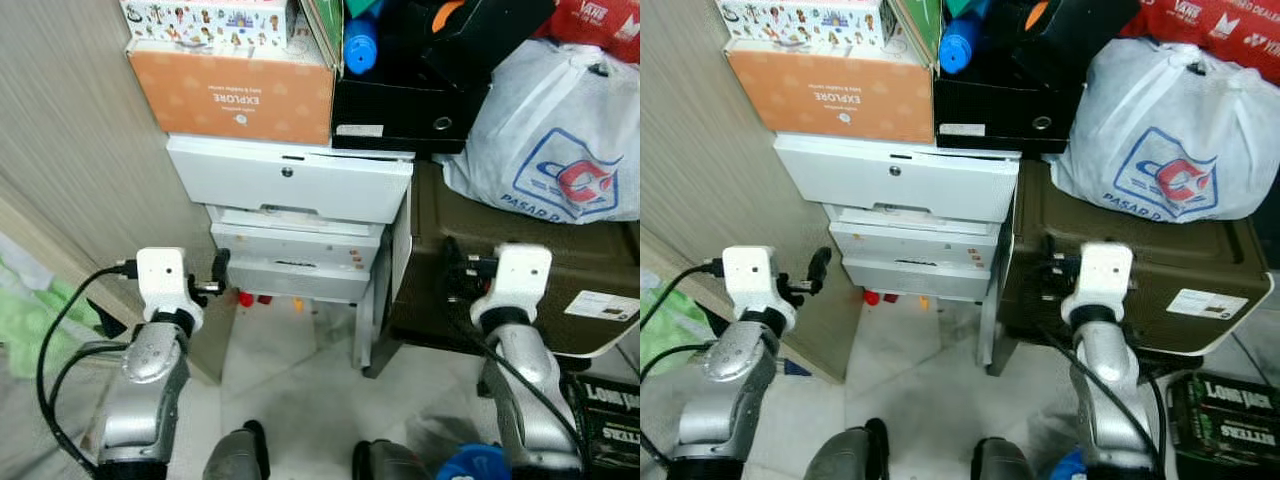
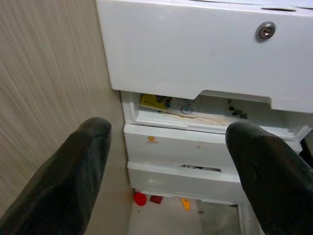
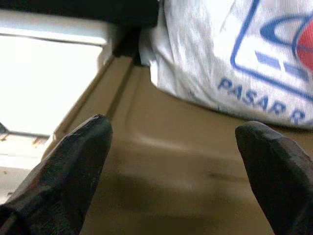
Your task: Clean up the room
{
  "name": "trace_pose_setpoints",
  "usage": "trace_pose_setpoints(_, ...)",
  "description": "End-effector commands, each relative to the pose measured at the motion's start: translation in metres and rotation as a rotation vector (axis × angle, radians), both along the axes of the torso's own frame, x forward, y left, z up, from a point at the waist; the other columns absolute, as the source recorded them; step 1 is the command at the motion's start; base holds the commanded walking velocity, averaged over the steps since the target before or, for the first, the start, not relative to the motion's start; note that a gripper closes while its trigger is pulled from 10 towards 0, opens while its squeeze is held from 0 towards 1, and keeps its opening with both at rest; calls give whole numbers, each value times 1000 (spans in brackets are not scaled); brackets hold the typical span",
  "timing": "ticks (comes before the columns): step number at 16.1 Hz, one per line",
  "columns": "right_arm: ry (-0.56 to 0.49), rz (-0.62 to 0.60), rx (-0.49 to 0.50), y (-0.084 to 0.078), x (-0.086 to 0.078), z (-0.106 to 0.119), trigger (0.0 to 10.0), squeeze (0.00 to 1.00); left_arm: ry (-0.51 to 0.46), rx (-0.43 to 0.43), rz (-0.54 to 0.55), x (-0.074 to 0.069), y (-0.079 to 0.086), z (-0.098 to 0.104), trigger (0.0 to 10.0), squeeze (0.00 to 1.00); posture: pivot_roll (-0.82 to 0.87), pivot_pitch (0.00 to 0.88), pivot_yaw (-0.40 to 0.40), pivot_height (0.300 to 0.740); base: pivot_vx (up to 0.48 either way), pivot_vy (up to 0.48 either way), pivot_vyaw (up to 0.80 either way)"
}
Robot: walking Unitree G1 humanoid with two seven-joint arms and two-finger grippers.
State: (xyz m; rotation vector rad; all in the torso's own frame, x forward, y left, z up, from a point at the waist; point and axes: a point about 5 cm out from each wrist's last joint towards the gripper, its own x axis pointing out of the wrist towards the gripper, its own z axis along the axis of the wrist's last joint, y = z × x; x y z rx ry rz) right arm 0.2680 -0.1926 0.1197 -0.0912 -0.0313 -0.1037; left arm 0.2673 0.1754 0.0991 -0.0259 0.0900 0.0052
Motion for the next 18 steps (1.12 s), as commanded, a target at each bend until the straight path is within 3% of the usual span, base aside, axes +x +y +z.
trace_pose_setpoints(1,16,6,-1,0,0,-4,10000,0,-2,10,9,0,1,0,10000,0,-61,137,-25,740,0,0,0)
trace_pose_setpoints(5,0,29,-11,4,11,-8,10000,0,1,9,-9,15,-8,-9,10000,0,-67,10,-9,740,0,0,0)
trace_pose_setpoints(11,-14,58,-64,-4,0,-18,10000,0,-17,27,-12,25,-9,-15,10000,0,-95,0,18,740,0,0,0)
trace_pose_setpoints(13,-13,51,-70,-7,-3,-20,10000,0,-22,28,-9,23,-9,-17,10000,0,-101,0,21,740,0,0,0)
trace_pose_setpoints(18,-19,84,-122,-8,-14,-21,10000,0,-23,67,15,-2,-3,-27,10000,0,-96,0,12,740,0,0,0)
